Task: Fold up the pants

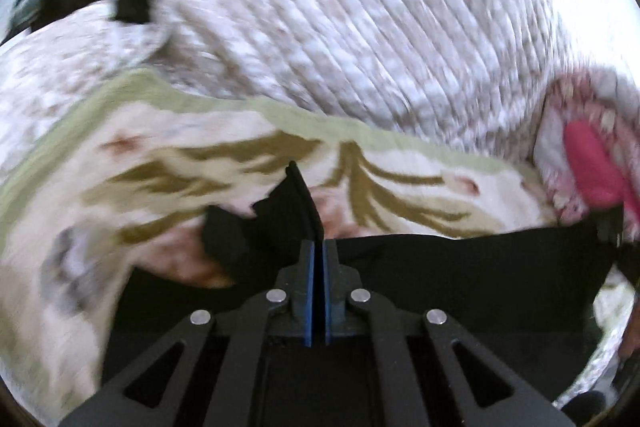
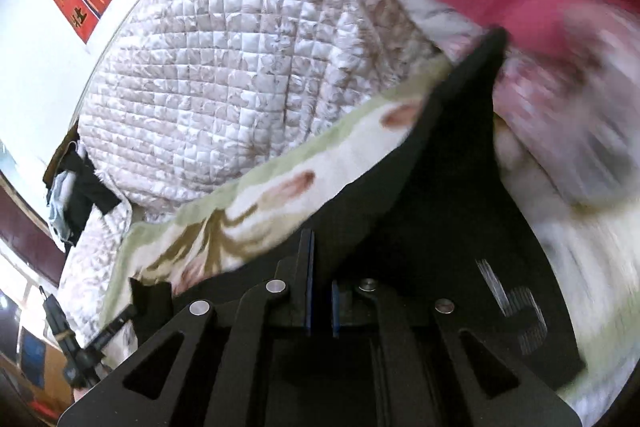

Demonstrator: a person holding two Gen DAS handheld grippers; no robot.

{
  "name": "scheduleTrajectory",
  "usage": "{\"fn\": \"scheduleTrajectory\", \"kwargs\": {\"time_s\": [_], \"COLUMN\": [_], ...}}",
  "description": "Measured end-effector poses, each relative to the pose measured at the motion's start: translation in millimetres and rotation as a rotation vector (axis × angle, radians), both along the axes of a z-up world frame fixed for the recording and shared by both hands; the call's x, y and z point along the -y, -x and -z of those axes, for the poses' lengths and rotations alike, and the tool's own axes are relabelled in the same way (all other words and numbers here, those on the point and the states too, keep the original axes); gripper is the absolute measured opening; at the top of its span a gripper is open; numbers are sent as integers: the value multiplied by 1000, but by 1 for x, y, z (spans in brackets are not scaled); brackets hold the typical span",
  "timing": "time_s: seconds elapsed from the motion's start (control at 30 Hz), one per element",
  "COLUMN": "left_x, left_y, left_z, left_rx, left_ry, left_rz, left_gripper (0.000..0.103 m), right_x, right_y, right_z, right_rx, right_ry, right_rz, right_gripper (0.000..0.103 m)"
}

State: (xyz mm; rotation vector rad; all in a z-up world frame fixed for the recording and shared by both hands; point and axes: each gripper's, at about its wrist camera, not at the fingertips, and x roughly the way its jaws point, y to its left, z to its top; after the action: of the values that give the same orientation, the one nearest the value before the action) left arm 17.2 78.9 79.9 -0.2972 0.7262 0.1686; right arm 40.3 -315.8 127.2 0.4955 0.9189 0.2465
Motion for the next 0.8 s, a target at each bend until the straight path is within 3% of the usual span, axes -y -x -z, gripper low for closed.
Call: {"fn": "scheduleTrajectory", "kwargs": {"time_s": [0.13, 0.23, 0.33, 0.4, 0.47, 0.53, 0.57, 0.8], "left_x": [-26, -38, -49, -53, -55, -58, -60, -68], "left_y": [54, 76, 85, 90, 93, 91, 90, 83], "left_z": [5, 31, 58, 64, 68, 73, 74, 77], "left_rx": [0, -66, -130, -129, -123, -130, -126, -107], "left_ry": [35, 72, 159, 189, 222, 251, 267, 271], "left_rz": [-50, -71, -97, -120, -129, -137, -140, -157], "left_gripper": [5, 5, 5, 6, 9, 24, 25, 29], "right_x": [16, 24, 32, 33, 33, 33, 33, 35], "right_y": [38, 49, 50, 48, 47, 48, 49, 49], "right_z": [33, 64, 66, 62, 60, 58, 57, 56], "right_rx": [-119, -220, -219, -188, -177, -159, -152, -125], "right_ry": [-9, -37, -98, -118, -135, -147, -145, -142], "right_rz": [47, 57, 79, 84, 83, 87, 87, 131], "right_gripper": [5, 5, 8, 24, 33, 40, 43, 43]}}
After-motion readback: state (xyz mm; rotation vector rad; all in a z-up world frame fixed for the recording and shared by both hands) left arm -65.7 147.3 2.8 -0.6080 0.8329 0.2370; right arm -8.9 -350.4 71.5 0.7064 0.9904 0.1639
